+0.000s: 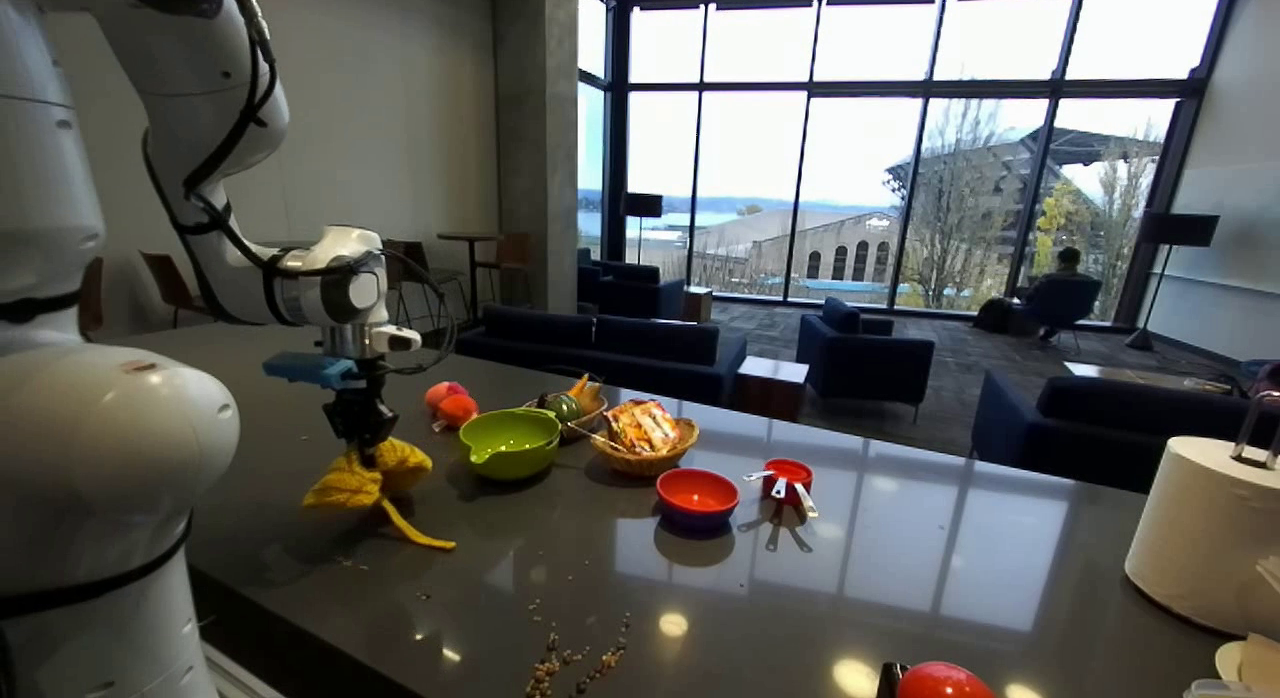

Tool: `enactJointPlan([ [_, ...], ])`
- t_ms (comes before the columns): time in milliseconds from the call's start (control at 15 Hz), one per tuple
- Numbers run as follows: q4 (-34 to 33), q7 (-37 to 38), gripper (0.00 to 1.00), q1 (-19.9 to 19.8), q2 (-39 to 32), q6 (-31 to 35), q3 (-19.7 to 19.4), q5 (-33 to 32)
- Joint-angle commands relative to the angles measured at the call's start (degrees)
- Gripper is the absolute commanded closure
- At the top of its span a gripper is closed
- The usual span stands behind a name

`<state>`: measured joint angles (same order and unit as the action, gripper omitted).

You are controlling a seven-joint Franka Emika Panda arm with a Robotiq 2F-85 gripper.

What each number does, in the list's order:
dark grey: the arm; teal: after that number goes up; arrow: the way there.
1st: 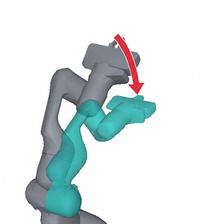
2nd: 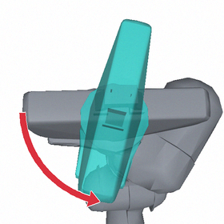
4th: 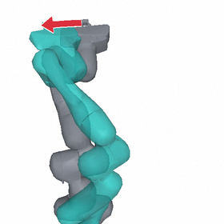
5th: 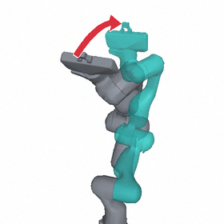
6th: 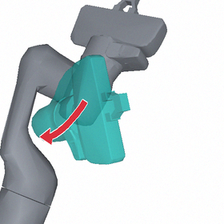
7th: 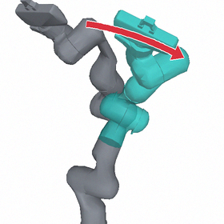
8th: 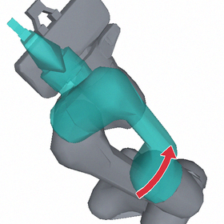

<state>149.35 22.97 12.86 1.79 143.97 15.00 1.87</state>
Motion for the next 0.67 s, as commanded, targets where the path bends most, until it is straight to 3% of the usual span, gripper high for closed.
enactJointPlan([
  [0,-2.48,-1.02,0.96,1.77,-6.46,2.35,0.83,4.25],
  [600,1.29,-1.08,0.96,1.98,-12.88,5.1,0.71,15.26],
])
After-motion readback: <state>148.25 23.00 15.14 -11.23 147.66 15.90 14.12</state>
